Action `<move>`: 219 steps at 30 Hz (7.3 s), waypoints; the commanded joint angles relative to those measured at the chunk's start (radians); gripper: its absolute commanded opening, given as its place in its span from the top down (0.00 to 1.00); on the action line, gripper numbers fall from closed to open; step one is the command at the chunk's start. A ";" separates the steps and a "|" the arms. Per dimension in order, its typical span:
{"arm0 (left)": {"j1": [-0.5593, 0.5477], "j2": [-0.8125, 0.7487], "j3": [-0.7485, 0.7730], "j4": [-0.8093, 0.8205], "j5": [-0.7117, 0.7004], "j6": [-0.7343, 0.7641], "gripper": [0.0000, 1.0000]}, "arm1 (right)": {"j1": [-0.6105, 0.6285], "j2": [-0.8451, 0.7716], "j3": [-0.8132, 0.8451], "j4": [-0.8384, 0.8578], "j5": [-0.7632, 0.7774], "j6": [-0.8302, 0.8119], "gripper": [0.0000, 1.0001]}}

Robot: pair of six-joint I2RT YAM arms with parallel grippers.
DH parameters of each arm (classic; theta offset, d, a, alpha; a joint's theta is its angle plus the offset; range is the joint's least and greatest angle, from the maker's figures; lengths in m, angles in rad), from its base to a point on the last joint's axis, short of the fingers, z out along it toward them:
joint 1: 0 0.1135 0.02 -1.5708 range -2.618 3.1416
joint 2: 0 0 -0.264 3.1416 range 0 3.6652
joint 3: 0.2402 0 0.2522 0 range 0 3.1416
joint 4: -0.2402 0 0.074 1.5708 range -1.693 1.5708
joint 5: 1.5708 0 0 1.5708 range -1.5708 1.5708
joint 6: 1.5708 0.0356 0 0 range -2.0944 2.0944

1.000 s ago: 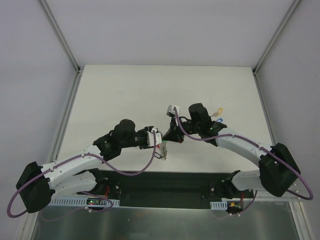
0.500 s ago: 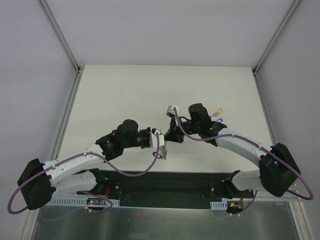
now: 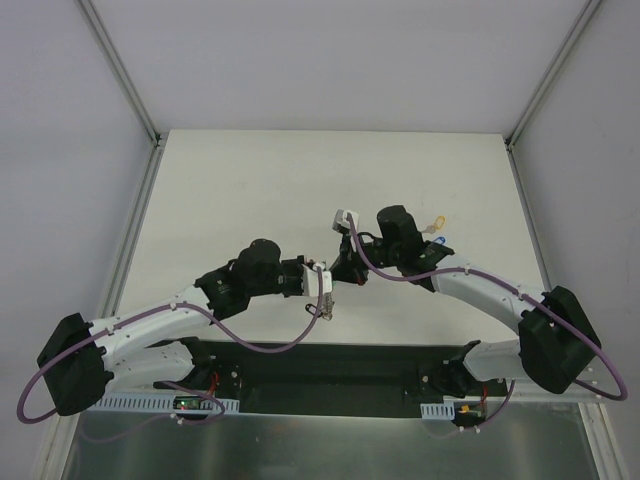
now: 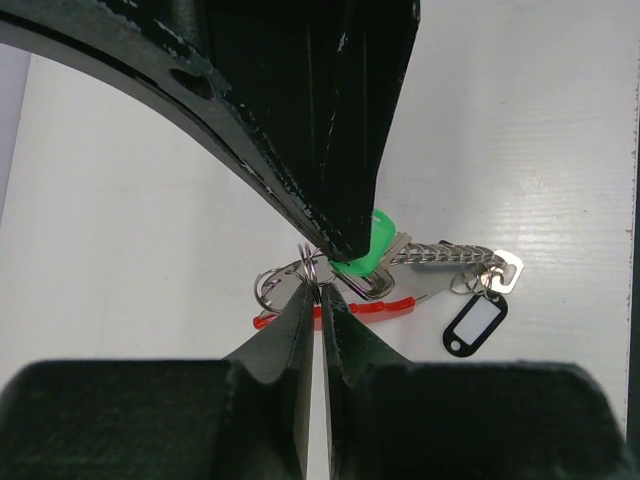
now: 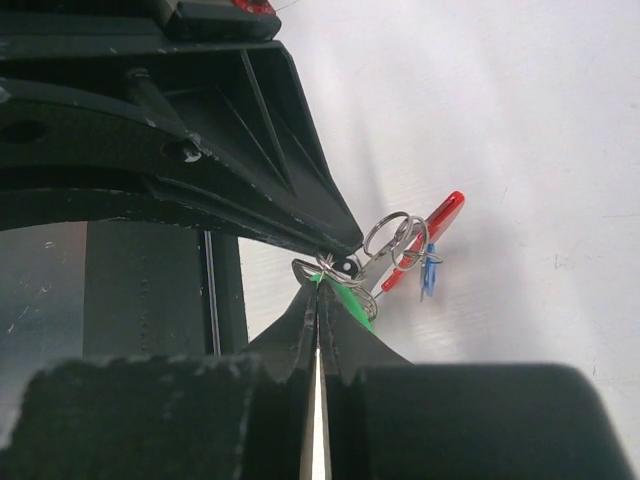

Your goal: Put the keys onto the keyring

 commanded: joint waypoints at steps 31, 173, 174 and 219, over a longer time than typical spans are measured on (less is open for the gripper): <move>-0.020 -0.150 -0.069 0.113 -0.049 -0.107 1.00 | -0.092 -0.043 -0.029 0.052 -0.064 -0.010 0.73; 0.130 -0.190 -0.284 0.714 0.193 -0.600 1.00 | -0.060 -0.016 -0.188 0.716 -0.158 0.220 0.63; 0.130 -0.188 -0.285 0.713 0.195 -0.603 1.00 | -0.059 -0.017 -0.190 0.719 -0.166 0.220 0.63; 0.202 -0.185 -0.224 0.609 0.347 -0.647 1.00 | -0.046 -0.033 -0.208 0.751 -0.250 0.172 0.71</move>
